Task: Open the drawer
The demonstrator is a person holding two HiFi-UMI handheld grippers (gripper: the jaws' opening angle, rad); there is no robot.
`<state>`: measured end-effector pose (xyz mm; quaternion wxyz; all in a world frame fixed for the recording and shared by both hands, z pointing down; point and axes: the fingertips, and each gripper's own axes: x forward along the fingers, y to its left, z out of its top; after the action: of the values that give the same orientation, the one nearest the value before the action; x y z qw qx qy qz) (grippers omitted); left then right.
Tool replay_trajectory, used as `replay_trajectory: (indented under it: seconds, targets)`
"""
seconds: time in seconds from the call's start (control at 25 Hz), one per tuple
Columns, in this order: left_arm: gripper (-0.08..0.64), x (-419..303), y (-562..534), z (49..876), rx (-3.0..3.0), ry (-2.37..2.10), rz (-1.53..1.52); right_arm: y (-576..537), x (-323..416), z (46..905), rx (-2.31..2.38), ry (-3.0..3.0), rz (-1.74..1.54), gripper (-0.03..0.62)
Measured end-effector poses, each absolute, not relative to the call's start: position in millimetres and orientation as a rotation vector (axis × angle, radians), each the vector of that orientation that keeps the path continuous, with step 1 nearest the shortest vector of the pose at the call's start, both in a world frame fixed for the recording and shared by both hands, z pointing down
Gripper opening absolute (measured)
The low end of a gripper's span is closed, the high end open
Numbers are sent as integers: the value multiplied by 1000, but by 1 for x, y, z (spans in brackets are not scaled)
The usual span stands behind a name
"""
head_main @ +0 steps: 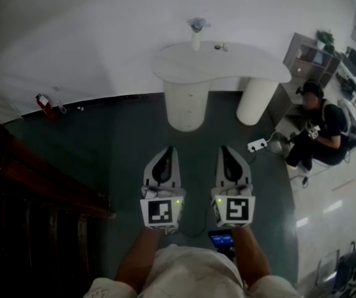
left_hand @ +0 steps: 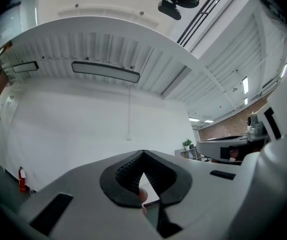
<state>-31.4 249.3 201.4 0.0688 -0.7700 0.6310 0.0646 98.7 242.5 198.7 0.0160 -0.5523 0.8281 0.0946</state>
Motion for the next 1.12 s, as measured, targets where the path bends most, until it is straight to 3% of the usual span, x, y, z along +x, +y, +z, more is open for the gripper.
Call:
replay_trajectory:
  seconds: [0.52, 1.12]
  targets:
    - [-5, -114, 145, 202, -2339, 1866, 202, 142, 29, 209, -1798, 2524, 277, 3]
    - [-5, -78, -18, 215, -2307, 1881, 181, -26, 68, 235, -1787, 2533, 215, 3]
